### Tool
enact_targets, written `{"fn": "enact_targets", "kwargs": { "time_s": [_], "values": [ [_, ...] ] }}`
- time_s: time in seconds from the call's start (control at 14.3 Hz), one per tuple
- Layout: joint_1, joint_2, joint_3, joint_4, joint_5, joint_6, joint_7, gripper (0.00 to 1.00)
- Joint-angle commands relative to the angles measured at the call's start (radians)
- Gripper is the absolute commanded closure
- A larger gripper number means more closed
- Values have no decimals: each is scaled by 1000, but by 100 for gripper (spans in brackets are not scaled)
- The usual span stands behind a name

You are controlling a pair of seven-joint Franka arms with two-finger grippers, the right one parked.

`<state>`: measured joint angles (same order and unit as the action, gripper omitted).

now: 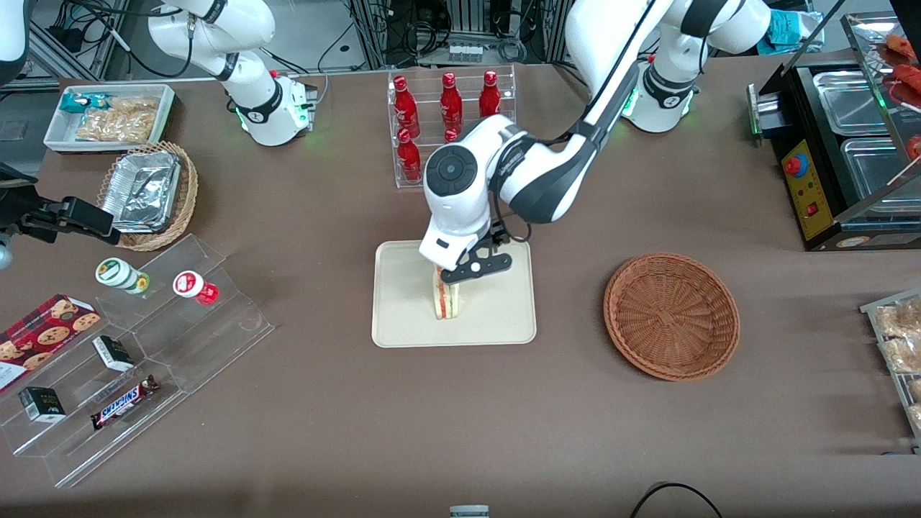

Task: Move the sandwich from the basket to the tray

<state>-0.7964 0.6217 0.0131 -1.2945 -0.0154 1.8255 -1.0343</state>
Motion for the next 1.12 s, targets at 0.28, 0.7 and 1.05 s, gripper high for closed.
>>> {"fn": "enact_targets", "kwargs": {
  "time_s": [0.28,0.7,1.05],
  "values": [
    [115,-164,11,-162,14,-8,0,0],
    [322,-382,8,-412,-52,-12,363,0],
    [471,-496,10,-442,-80,-185,614,0]
  ]
}}
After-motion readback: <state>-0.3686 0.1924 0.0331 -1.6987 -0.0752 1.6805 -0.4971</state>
